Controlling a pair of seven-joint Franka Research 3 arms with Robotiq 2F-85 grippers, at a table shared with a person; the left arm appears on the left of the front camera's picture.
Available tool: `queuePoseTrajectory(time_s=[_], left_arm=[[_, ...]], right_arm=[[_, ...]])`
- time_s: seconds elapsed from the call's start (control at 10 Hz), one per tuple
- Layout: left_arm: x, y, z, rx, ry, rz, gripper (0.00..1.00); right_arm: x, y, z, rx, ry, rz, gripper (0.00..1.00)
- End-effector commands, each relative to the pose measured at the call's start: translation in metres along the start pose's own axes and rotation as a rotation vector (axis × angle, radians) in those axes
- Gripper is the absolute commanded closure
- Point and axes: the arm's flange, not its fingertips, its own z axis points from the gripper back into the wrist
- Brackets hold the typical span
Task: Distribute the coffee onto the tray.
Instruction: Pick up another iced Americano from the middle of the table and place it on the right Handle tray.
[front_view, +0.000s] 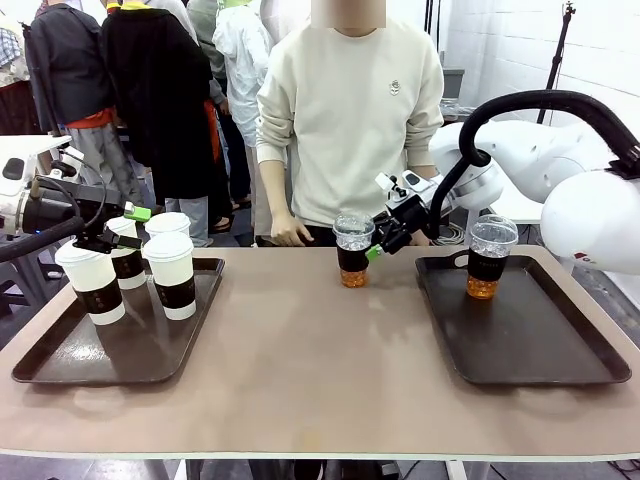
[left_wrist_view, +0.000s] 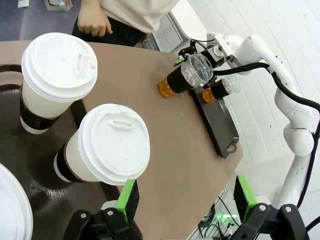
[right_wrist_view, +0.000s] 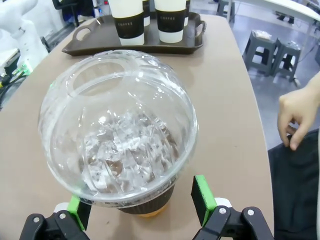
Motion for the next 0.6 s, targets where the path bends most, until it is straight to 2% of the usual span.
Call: queuePoseTrajectory(time_s=[0.0, 0.5], left_arm=[[-0.001, -0.002, 0.001, -0.001, 0.000, 0.002, 0.00], [-0.001, -0.002, 0.001, -0.001, 0.000, 0.002, 0.00]], right_arm=[[0.004, -0.012, 0.002, 0.033, 0.004, -0.015, 0.00], [0.000, -0.016, -0.018, 0.090, -0.001, -0.021, 0.00]])
